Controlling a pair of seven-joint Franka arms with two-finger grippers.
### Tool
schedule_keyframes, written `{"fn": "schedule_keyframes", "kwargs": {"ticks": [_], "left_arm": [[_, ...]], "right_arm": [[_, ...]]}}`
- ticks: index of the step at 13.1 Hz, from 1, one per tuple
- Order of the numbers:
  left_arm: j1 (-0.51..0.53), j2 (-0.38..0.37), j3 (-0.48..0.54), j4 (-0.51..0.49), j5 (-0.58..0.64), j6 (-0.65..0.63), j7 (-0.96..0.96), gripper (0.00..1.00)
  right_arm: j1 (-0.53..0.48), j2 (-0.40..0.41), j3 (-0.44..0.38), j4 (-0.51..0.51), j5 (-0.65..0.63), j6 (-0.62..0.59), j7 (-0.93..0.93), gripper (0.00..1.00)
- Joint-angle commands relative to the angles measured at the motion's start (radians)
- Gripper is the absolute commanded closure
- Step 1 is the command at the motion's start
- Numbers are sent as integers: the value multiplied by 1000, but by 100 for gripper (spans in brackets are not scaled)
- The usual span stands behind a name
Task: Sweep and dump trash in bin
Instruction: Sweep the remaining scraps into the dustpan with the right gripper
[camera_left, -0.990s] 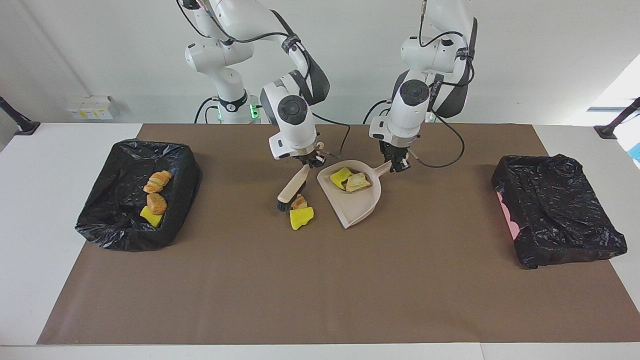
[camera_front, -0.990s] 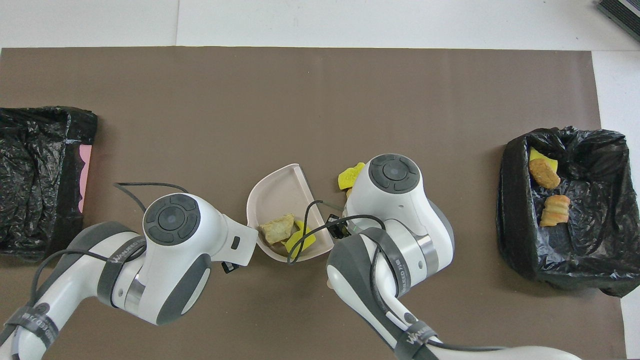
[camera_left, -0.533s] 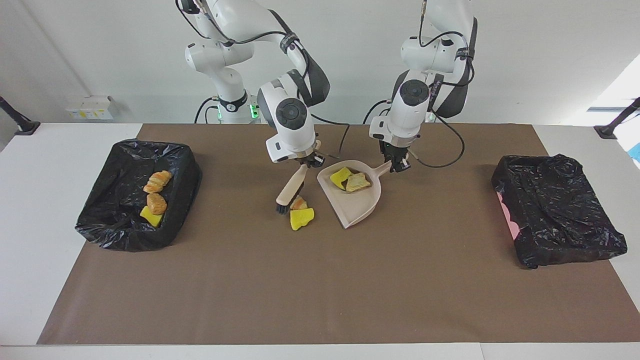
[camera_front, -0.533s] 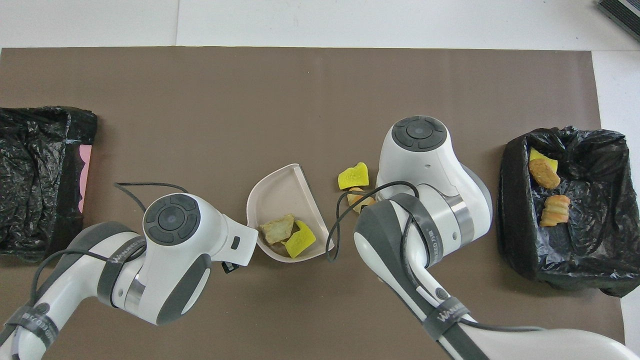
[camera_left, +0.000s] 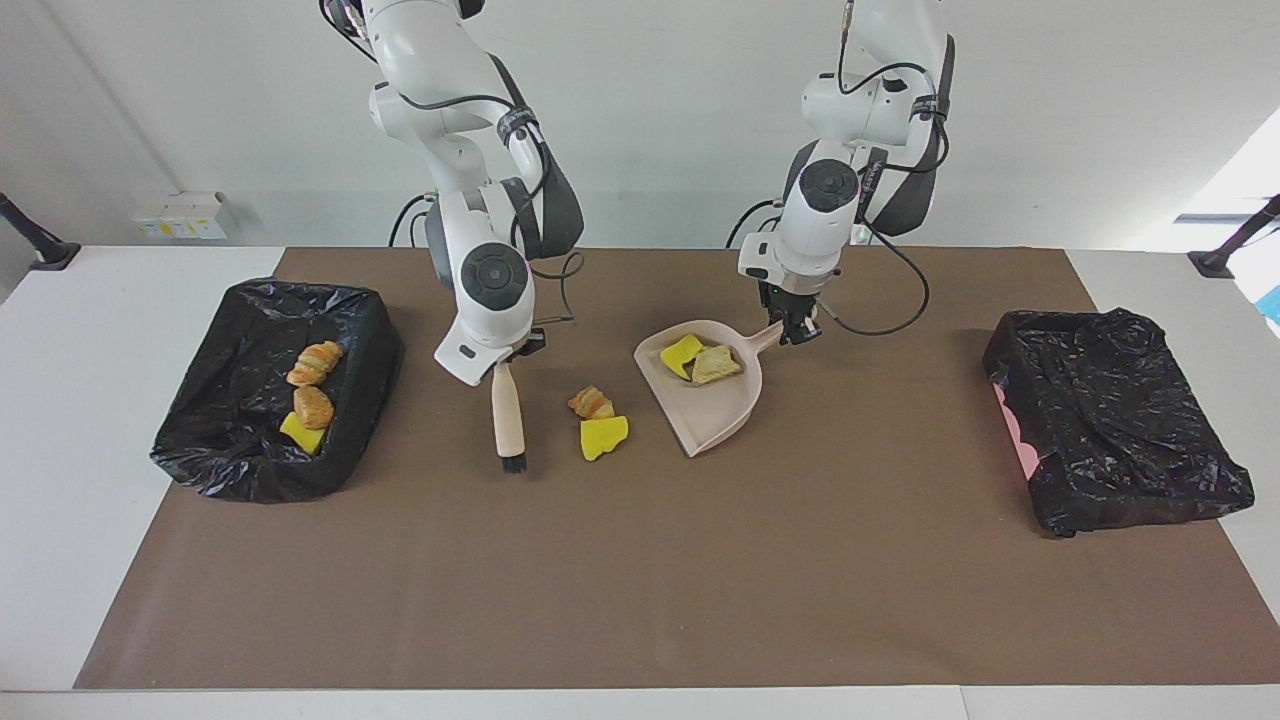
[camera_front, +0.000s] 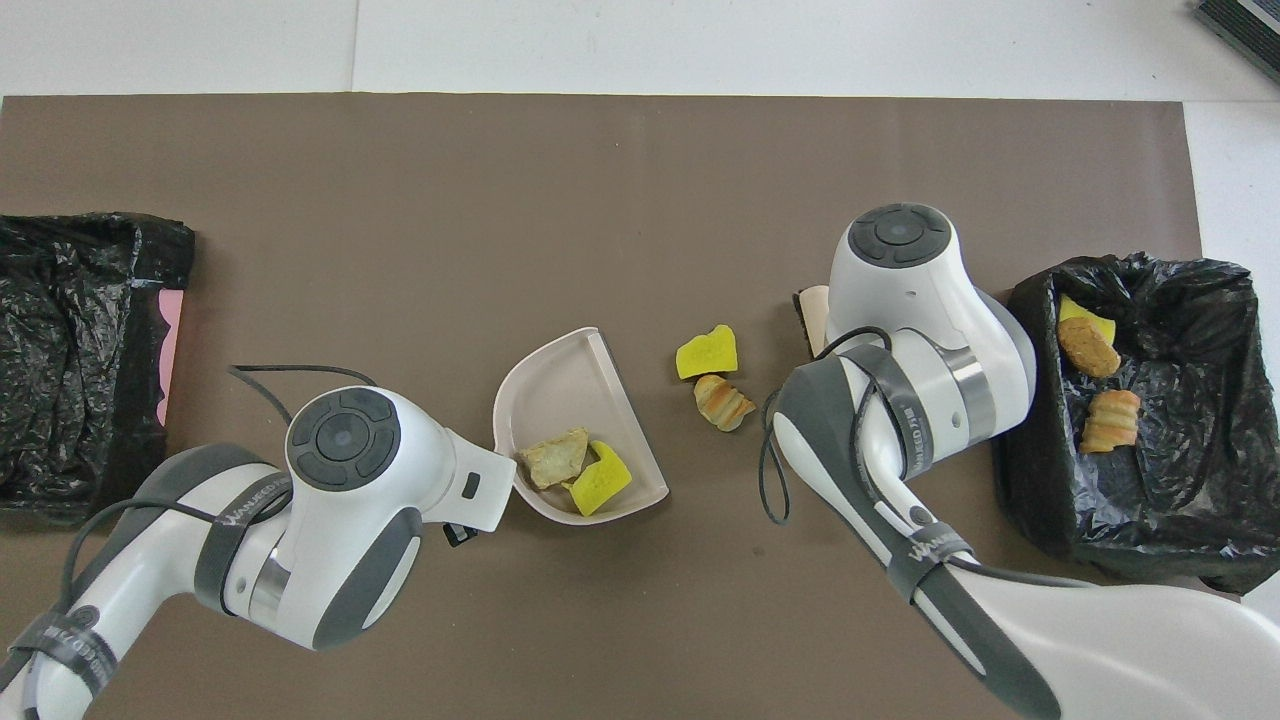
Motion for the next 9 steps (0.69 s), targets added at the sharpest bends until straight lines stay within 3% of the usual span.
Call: {"fn": "schedule_keyframes", "kwargs": {"ticks": [1, 9], "left_arm": [[-5, -3, 8, -14, 0, 33, -28, 100], [-3, -2, 8, -14, -9, 35, -56, 100]], "right_arm": [[63, 26, 13, 3, -5, 13, -36, 100], [233, 35, 21, 10, 353, 94, 11, 100]]}}
